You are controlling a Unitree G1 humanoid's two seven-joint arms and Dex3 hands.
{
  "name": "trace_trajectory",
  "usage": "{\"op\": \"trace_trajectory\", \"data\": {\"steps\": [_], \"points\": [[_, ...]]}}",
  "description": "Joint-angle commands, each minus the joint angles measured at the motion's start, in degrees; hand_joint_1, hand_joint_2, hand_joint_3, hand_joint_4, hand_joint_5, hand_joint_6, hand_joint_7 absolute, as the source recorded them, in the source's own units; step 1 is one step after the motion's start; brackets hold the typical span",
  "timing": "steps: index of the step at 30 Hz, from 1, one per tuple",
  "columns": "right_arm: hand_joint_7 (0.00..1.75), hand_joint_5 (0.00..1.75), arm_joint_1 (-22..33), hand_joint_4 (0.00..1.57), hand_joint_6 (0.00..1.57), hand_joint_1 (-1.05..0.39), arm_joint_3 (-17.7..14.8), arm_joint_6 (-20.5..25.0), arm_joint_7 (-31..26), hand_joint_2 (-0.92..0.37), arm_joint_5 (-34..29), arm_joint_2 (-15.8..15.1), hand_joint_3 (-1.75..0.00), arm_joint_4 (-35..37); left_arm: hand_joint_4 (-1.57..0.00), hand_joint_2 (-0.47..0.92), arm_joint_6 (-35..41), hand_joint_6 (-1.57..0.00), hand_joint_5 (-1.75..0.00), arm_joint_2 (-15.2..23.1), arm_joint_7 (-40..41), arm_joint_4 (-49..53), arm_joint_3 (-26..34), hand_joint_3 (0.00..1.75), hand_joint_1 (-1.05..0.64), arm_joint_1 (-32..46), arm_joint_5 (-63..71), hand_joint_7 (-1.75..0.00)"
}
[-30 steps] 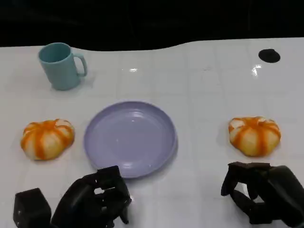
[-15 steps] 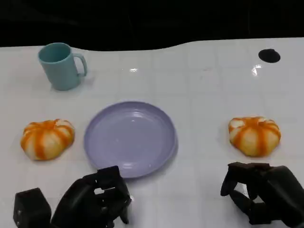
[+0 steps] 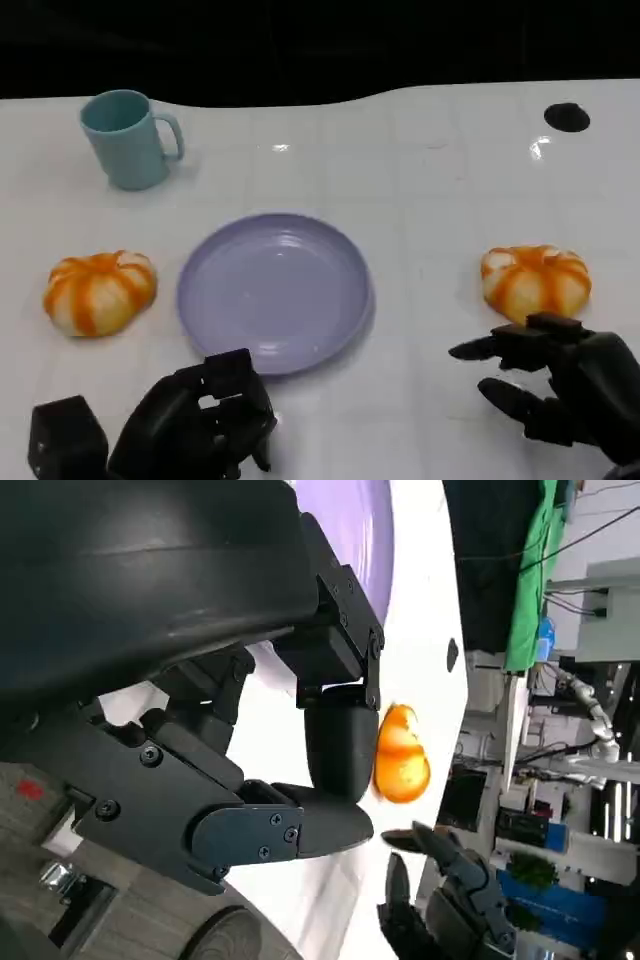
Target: Grasp the bread from the table and place it into the plate.
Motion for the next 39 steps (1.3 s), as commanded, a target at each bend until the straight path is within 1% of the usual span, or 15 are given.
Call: {"op": "trace_trajectory", "data": {"steps": [1, 5, 11, 15, 19, 23, 28, 30, 34, 39], "points": [[0.1, 0.72, -0.86, 0.44, 0.73, -0.36, -1.87, 1.89, -0.4, -0.88, -0.24, -1.62, -0.13, -2.35, -0.81, 0.63, -0.19, -0.77, -1.75, 1.01, 0.23, 0.06, 0.41, 0.7, -0.54, -0.22, 0.35, -1.41], [0.04, 0.62, -1.04, 0.32, 0.66, -0.37, -2.52, 5.3, 0.38, -0.91, -2.38, -2.58, -0.09, -4.93, -0.81, 0.63, -0.25, -0.78, -1.75, 0.99, 0.06, 0.07, 0.41, 0.69, -0.55, -0.19, 0.25, -1.42], [0.0, 0.5, -0.93, 0.17, 0.49, -0.43, -3.24, 14.52, 4.4, -0.92, -5.31, -4.19, -0.07, -11.12, -0.81, 0.64, -0.57, -0.77, -1.75, 1.14, -0.12, 0.18, 0.35, 0.69, -0.54, -0.13, 0.38, -1.41], [0.0, 0.47, -1.24, 0.1, 0.41, -0.47, -3.1, 20.56, 6.32, -0.92, -8.03, -4.99, -0.05, -14.34, -0.81, 0.65, -0.75, -0.77, -1.75, 1.22, 0.19, -0.16, 0.24, 0.68, -0.53, 0.08, 0.71, -1.42], [0.0, 0.46, -1.59, 0.01, 0.32, -0.5, -2.36, 27.69, 11.36, -0.92, -10.37, -5.47, -0.03, -17.53, -0.8, 0.65, -0.25, -0.75, -1.75, 1.17, -0.25, 0.04, 0.34, 0.69, -0.52, 0.01, 0.22, -1.42], [0.01, 0.34, -3.2, 0.0, 0.26, -0.55, -0.73, 33.9, 17.07, -0.9, -12.89, -5.58, -0.01, -18.92, -0.81, 0.64, 0.03, -0.76, -1.75, 1.12, 0.1, -0.2, 0.24, 0.68, -0.53, 0.11, 0.39, -1.42], [0.0, 0.31, -5.6, 0.0, 0.25, -0.58, 1.23, 37.58, 20.77, -0.89, -14.64, -5.62, 0.0, -18.17, -0.8, 0.65, -0.1, -0.76, -1.75, 1.12, 0.09, -0.41, 0.15, 0.68, -0.53, 0.2, 0.44, -1.42], [0.01, 0.33, -6.87, 0.0, 0.26, -0.6, 2.19, 38.59, 21.5, -0.87, -15.52, -5.68, 0.0, -17.1, -0.81, 0.64, 0.04, -0.76, -1.75, 1.05, -0.03, -0.41, 0.16, 0.68, -0.54, 0.17, 0.25, -1.42], [0.0, 0.31, -9.21, 0.0, 0.25, -0.61, 3.61, 39.74, 23.28, -0.87, -15.48, -5.67, 0.0, -14.51, -0.81, 0.64, -0.41, -0.77, -1.75, 0.95, -0.05, -0.32, 0.1, 0.68, -0.53, 0.13, 0.31, -1.42], [0.01, 0.33, -12.61, 0.02, 0.26, -0.61, 5.64, 39.83, 22.87, -0.87, -15.6, -5.19, 0.0, -9.28, -0.81, 0.65, -0.71, -0.77, -1.75, 0.93, -0.06, -0.13, 0.15, 0.69, -0.53, 0.1, 0.36, -1.42]]}}
